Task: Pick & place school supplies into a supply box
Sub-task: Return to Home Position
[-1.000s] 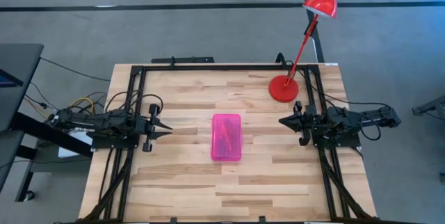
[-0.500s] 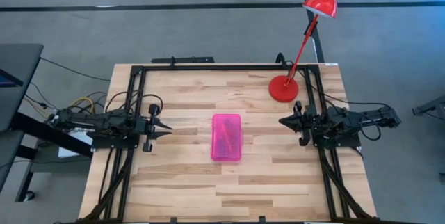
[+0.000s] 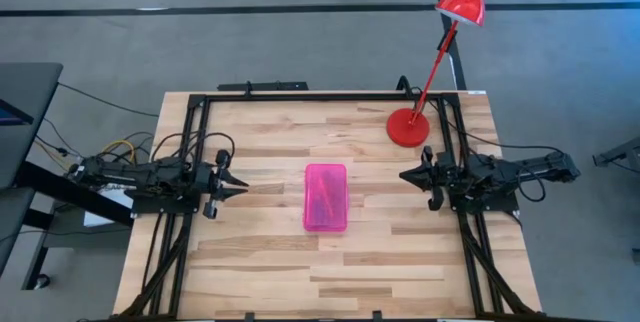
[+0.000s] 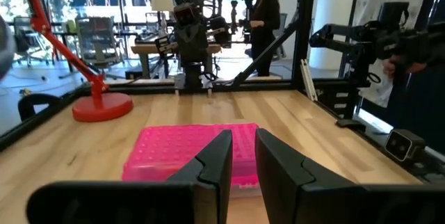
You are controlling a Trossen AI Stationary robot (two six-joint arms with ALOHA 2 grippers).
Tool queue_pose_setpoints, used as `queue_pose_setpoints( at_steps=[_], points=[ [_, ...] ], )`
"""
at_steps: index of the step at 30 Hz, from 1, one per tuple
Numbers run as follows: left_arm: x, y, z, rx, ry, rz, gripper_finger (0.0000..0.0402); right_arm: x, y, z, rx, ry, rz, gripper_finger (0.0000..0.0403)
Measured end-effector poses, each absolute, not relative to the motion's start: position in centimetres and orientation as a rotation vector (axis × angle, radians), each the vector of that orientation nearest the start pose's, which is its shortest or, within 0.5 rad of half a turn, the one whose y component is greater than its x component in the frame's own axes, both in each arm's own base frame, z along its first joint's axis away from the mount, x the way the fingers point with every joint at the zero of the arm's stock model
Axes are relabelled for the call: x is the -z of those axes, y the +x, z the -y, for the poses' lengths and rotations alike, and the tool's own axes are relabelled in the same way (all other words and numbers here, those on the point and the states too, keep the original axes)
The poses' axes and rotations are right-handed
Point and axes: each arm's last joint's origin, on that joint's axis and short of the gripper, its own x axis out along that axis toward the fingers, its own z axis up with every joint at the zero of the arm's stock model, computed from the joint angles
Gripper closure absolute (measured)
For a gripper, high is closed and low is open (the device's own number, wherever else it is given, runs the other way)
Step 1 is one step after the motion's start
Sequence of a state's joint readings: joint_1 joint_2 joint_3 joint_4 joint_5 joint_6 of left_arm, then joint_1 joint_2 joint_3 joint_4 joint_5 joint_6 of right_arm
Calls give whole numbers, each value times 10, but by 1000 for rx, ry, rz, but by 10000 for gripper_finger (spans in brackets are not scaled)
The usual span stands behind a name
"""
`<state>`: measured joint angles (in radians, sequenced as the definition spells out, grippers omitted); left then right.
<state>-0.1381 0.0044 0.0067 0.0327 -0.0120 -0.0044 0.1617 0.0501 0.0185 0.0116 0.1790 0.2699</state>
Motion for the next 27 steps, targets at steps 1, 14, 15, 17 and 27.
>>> queue_pose_setpoints(
  at_steps=[1, 14, 15, 17, 27],
  points=[
    [-169, 97, 13, 126, -13, 34, 343, -167, 99, -11, 20, 266, -21, 402],
    [-169, 97, 13, 126, -1, 35, 343, -168, 99, -11, 20, 262, -6, 402],
    [-168, 97, 13, 126, -2, 35, 343, -167, 99, -11, 24, 260, -16, 402],
    [-169, 97, 13, 126, -3, 35, 343, -167, 99, -11, 27, 259, -16, 402],
    [-169, 97, 13, 123, 135, 44, 343, -169, 99, -12, 15, 251, 7, 402]
  ],
)
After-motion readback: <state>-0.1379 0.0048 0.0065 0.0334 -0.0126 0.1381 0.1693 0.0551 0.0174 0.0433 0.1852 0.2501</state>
